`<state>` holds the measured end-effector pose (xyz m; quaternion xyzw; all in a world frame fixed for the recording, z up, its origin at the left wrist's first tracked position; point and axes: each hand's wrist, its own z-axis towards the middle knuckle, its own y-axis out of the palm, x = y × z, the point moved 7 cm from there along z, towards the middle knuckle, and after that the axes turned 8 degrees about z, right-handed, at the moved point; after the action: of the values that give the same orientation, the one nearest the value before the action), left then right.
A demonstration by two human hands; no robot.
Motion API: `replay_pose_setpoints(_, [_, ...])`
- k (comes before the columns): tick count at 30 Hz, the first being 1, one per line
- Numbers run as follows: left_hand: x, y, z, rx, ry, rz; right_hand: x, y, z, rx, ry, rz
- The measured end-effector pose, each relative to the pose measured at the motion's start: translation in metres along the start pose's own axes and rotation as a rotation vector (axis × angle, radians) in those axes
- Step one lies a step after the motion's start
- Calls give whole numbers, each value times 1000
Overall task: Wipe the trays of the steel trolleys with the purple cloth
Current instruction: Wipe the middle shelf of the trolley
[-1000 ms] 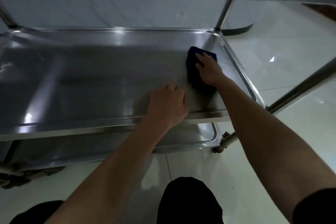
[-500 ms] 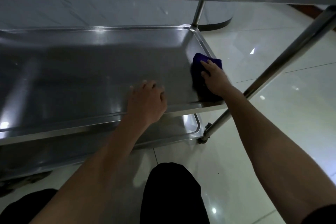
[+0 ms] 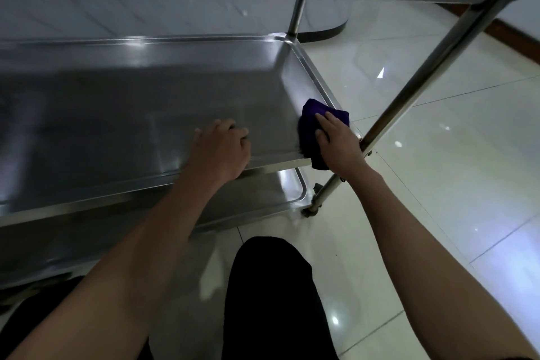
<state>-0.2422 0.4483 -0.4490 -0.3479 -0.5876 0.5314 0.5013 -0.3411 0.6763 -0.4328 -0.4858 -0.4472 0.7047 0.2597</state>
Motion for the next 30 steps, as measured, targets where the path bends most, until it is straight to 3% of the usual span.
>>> replay_pose_setpoints(8, [-2, -8, -5, -33, 87, -36, -16, 17, -30, 90, -4, -127])
replay_pose_setpoints(12, [-32, -18, -21, 42, 103, -107, -44, 41, -42, 24, -44, -134])
replay_pose_setpoints(19, [-97, -46, -64, 230, -37, 22, -112, 70, -60, 9, -126, -59])
replay_pose_setpoints(30, [-134, -66, -91, 271, -191, -72, -219, 123, -75, -139, -333, -101])
